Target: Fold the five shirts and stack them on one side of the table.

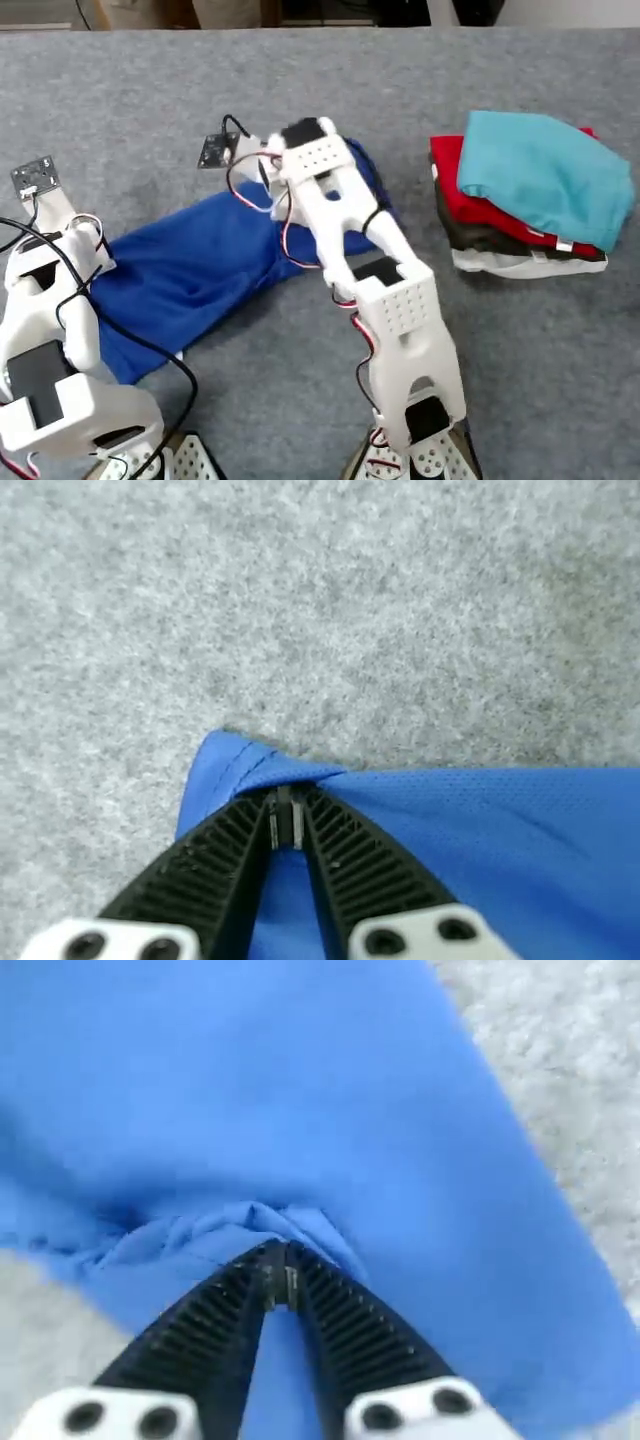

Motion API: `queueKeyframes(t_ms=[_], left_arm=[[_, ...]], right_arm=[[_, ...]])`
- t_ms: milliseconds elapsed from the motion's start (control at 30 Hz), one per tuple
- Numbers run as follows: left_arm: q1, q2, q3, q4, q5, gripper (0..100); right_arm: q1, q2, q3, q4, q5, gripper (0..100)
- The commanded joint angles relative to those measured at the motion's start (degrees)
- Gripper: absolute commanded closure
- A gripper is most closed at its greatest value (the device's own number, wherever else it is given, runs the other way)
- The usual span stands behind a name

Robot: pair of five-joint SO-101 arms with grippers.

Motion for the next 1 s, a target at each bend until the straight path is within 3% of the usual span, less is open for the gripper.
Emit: queueKeyframes(t_ms=[0,100,200,367,467,533,700,967], left_arm=[[-1.05,-0.4,-1.93,0.0,0.18,98],[-1.14,-0.48,-2.02,0.18,0.18,98],[-1.76,-2.68,-3.43,3.16,0.18,98],[-6.77,-17.8,-17.41,30.68,0.62,97],[-8.62,-25.36,-21.71,43.43,0.62,87],[-10.29,-28.79,-19.52,47.56,0.35,81],[-16.44,-29.23,-6.33,42.81,-3.43,78],[-13.63,-21.67,5.8,31.21,-4.22,78]], right_arm=[[2.95,-7.16,-16.04,14.07,-0.97,99.6],[7.96,-12.26,-23.25,16.7,-2.55,99.6],[12.88,-18.77,-19.56,16.7,-5.63,99.6],[15.08,-32.57,-0.13,16.44,-5.89,99.6],[14.11,-39.78,9.8,15.47,-4.4,99.6],[14.02,-43.82,14.37,14.33,-4.31,99.6],[14.29,-51.03,21.85,13.45,-4.13,99.6],[14.29,-56.04,26.77,13.8,-4.31,99.6]])
